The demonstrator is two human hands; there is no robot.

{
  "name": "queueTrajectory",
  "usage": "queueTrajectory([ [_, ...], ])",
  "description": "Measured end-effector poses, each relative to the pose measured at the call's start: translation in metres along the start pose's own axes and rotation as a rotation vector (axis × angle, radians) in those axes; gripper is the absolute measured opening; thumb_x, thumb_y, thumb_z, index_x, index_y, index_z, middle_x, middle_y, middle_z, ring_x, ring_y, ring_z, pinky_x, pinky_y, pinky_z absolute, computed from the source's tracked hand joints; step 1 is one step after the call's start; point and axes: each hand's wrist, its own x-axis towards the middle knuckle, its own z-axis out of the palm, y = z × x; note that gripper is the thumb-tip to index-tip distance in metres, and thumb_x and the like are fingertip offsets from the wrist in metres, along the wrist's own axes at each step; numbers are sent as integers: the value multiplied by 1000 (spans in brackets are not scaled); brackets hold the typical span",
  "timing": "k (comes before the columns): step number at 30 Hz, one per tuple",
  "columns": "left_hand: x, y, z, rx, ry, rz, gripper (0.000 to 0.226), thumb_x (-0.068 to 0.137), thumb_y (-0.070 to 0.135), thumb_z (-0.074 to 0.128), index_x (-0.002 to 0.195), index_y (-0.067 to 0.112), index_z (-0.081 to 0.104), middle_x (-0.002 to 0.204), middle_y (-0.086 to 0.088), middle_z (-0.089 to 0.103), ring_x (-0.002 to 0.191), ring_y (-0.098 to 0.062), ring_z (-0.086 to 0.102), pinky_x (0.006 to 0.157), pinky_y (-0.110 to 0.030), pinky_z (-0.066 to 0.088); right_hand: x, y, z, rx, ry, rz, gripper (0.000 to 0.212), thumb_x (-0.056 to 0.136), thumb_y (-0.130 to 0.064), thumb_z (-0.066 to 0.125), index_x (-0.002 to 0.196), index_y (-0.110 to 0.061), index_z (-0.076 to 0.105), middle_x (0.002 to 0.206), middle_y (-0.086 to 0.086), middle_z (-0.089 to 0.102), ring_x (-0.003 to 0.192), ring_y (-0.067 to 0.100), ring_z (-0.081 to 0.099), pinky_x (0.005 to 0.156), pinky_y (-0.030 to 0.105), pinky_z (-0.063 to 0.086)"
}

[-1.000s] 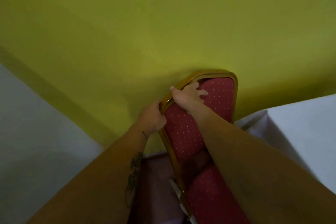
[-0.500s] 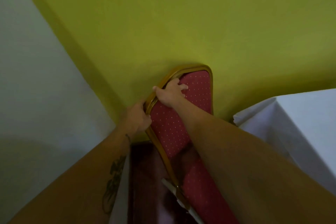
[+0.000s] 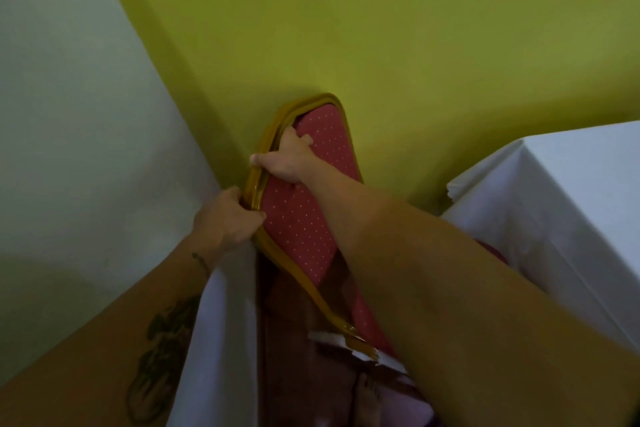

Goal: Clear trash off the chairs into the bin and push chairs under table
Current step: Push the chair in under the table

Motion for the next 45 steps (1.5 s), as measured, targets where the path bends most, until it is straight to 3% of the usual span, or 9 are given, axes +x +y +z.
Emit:
queueTrajectory([
  [5, -26, -7, 8, -174, -177, 21, 26, 82, 26, 74, 106, 23, 64, 99, 0, 68, 90, -20, 64, 84, -37, 52, -34, 7, 0, -7, -51, -21, 101, 85, -44, 75, 159, -14, 14, 166, 23, 4, 151, 43, 15, 118, 49, 27],
  [11, -53, -21, -15, -492, -482, -190, 16, 97, 17, 48, 97, 8, 60, 98, -17, 70, 81, -25, 68, 64, -28, 47, -98, 28, 10, 159, -13, -51, 66, 88, -40, 72, 141, -23, 37, 143, 14, 50, 127, 35, 51, 96, 37, 40],
  [17, -29, 23, -44, -610, -237, -62, 31, 98, 34, 51, 115, 11, 62, 111, -10, 67, 110, -26, 64, 100, -41, 48, -155, 67, 42, 98, -112, 50, 101, 84, -24, 67, 162, -25, 4, 164, 13, 25, 145, 36, 32, 116, 43, 33],
  [21, -13, 50, -42, -352, -163, 72, 20, 88, 17, 64, 107, 16, 70, 103, -5, 71, 99, -24, 65, 79, -36, 55, -159, 57, 61, -38, -159, 88, 118, 83, -31, 72, 159, -24, -18, 165, 11, 7, 147, 39, 25, 118, 50, 30],
  [25, -7, 55, -36, -206, -123, 76, 14, 87, 7, 64, 101, 5, 67, 108, -13, 69, 100, -30, 67, 87, -43, 59, -160, 50, 80, -134, 10, 109, 120, 84, -43, 73, 158, -18, -18, 156, 21, 22, 136, 47, 38, 109, 55, 36],
  [33, -53, 59, -14, -231, -253, 60, 30, 89, 15, 70, 116, 10, 59, 105, -5, 64, 93, -22, 62, 73, -34, 52, -198, 72, 83, -241, 93, 97, 117, 79, -36, 73, 159, -16, -10, 151, 19, 33, 131, 42, 46, 105, 51, 41],
  [37, -86, 60, 17, -325, -332, 36, 14, 88, 7, 68, 96, 10, 56, 93, -9, 65, 78, -23, 63, 70, -41, 56, -241, 94, 70, -229, 112, 114, 109, 81, -38, 68, 159, -21, -7, 148, 18, 37, 130, 43, 47, 106, 51, 41],
  [41, -122, 61, 49, -505, -319, 4, 32, 87, 2, 63, 117, 9, 53, 104, -13, 67, 78, -26, 65, 55, -36, 51, -281, 116, 54, -201, 73, 181, 112, 78, -32, 71, 159, -26, -7, 147, 19, 41, 132, 45, 46, 109, 51, 40],
  [45, -165, 71, 77, -585, -330, 14, 27, 85, -3, 64, 106, 8, 52, 94, -15, 64, 69, -25, 63, 51, -33, 53, -329, 141, 38, -198, 70, 230, 111, 79, -28, 71, 159, -28, -5, 146, 18, 45, 130, 44, 48, 107, 49, 42],
])
